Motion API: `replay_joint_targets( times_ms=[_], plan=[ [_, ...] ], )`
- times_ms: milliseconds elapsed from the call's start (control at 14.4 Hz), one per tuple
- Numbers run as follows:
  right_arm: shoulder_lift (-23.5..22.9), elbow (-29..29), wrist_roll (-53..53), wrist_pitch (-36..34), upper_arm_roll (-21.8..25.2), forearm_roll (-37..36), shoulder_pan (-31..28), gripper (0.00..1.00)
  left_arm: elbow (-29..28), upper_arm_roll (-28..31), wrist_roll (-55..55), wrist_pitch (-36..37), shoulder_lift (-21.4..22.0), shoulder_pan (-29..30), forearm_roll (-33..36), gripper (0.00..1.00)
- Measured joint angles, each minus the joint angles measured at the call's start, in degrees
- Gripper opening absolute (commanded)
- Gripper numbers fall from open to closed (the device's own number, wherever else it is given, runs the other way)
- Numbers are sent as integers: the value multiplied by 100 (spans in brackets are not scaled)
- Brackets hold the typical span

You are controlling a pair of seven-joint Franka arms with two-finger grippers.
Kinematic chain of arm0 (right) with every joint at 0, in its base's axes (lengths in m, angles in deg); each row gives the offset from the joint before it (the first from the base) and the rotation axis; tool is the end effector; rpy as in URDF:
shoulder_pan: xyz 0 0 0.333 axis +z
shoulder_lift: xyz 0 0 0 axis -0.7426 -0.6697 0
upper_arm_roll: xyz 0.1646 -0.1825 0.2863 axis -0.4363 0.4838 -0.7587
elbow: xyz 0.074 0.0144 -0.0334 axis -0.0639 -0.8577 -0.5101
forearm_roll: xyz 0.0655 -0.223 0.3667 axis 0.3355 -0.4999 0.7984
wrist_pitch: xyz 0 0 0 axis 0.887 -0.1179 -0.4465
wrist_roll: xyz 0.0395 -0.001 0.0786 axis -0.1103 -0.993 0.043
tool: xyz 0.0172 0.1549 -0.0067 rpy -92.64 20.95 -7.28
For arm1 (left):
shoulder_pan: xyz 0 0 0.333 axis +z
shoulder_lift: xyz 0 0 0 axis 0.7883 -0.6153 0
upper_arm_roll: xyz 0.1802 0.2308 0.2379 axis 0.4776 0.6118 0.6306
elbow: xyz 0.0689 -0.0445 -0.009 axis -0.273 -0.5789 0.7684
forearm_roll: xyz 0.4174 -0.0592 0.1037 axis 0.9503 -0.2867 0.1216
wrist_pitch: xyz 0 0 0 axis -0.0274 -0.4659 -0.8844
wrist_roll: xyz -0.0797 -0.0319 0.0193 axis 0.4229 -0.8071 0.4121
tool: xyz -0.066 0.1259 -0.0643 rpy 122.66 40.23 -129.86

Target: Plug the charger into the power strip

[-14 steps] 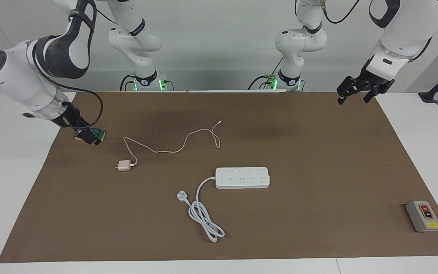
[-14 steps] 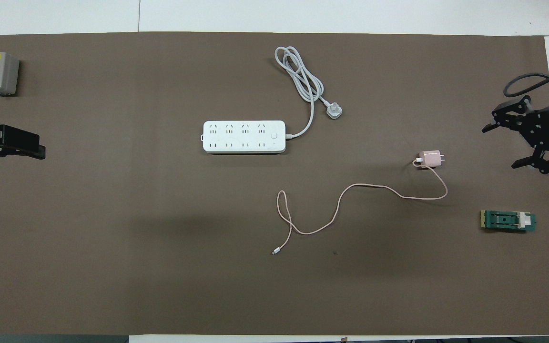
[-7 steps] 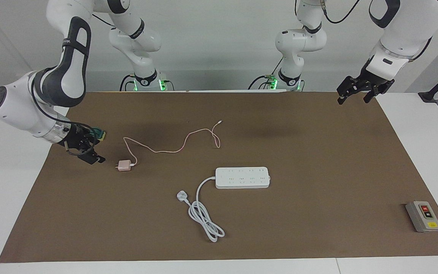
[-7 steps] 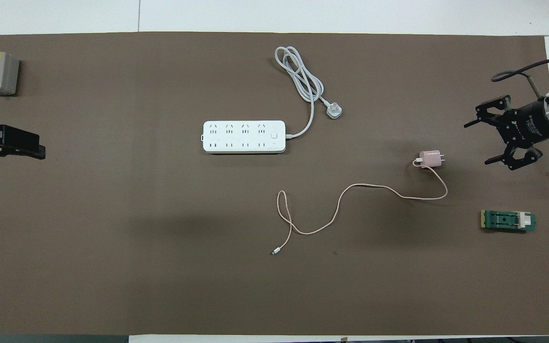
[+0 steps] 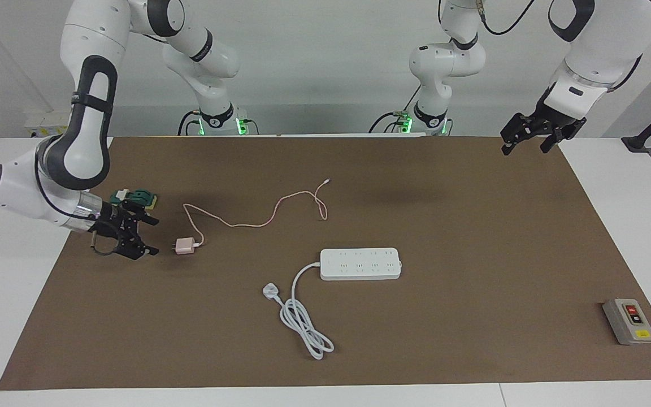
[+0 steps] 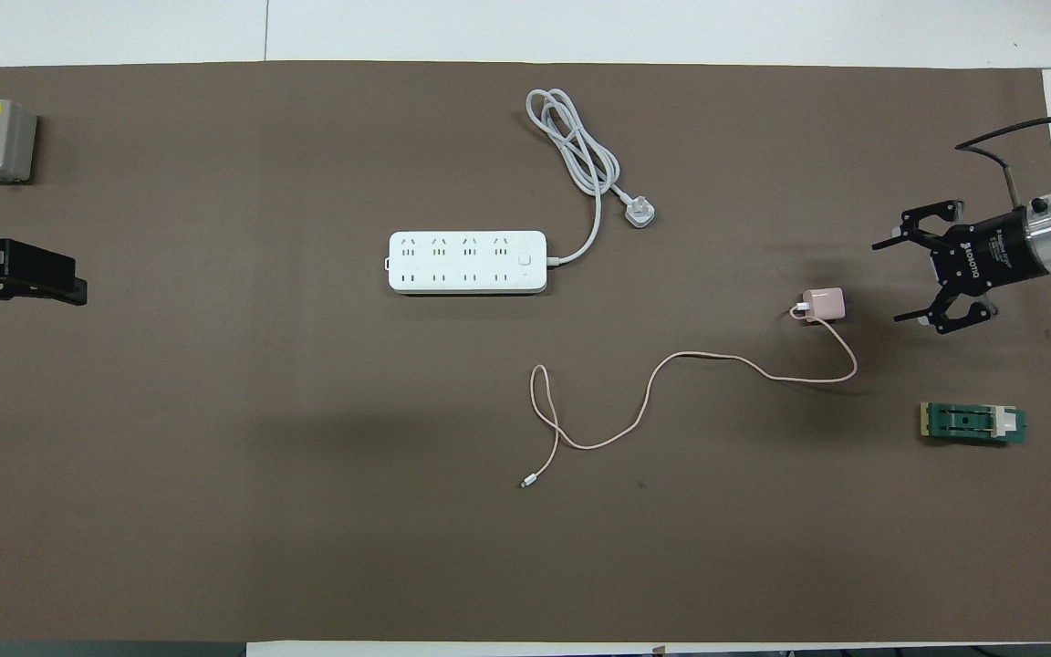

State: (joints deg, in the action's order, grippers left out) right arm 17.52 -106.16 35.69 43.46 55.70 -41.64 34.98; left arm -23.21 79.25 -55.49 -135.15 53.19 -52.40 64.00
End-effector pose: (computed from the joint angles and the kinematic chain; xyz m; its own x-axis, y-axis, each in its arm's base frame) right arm 0.6611 -0.1265 0.3241 0.1607 -0.8160 -0.5553 -0.9829 -0.1832 -0.0152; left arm 0.5756 -0.0373 0.6361 0.9994 0.0084 -0.0350 0.0097 -0.9993 0.0357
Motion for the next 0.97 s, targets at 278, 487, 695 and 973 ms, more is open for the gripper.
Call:
replay_joint_targets(
  times_ms=[278, 487, 695, 973],
  plan=[
    [-5, -360, -81, 278, -19, 126, 21, 100, 0, 0, 0, 0, 0, 0, 0, 100],
    [-18, -534, -81, 417, -30, 358, 93, 100, 0, 0, 0, 0, 0, 0, 0, 100],
    [-19, -688, -15, 450, -40, 402, 140, 100, 0, 0, 0, 0, 0, 0, 0, 100],
    [-21, -992, 265, 739, -39, 461, 139, 100, 0, 1, 0, 2, 0, 0, 0, 100]
  ],
)
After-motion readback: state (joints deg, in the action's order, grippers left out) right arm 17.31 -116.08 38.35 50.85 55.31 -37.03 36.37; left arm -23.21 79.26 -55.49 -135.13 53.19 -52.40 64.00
